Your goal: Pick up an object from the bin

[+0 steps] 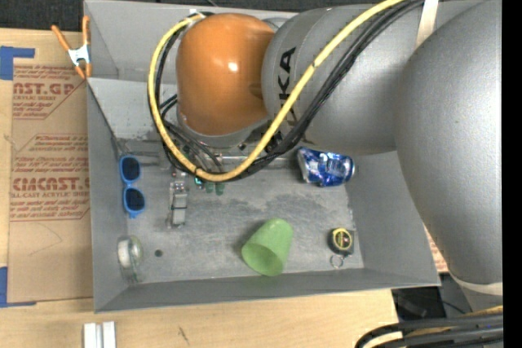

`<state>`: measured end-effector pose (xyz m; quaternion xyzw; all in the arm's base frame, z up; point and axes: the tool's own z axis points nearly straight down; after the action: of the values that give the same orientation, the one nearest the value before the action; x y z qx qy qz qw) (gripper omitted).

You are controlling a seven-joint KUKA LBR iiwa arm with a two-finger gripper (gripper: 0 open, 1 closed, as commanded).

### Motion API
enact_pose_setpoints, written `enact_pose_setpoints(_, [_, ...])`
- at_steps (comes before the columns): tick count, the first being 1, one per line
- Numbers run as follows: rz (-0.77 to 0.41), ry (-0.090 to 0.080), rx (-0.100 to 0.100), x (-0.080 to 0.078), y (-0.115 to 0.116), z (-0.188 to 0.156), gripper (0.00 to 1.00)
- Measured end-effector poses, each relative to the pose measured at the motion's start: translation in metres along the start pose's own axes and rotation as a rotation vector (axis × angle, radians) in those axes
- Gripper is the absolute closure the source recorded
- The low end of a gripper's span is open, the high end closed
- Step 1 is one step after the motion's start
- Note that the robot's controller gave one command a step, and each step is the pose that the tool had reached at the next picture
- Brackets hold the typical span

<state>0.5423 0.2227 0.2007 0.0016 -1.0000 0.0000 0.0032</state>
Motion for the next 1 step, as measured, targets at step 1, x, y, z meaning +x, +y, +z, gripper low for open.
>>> enact_pose_setpoints(1, [-0.123, 0.003, 0.003, 0.0629, -0.0057, 0.0843, 0.0])
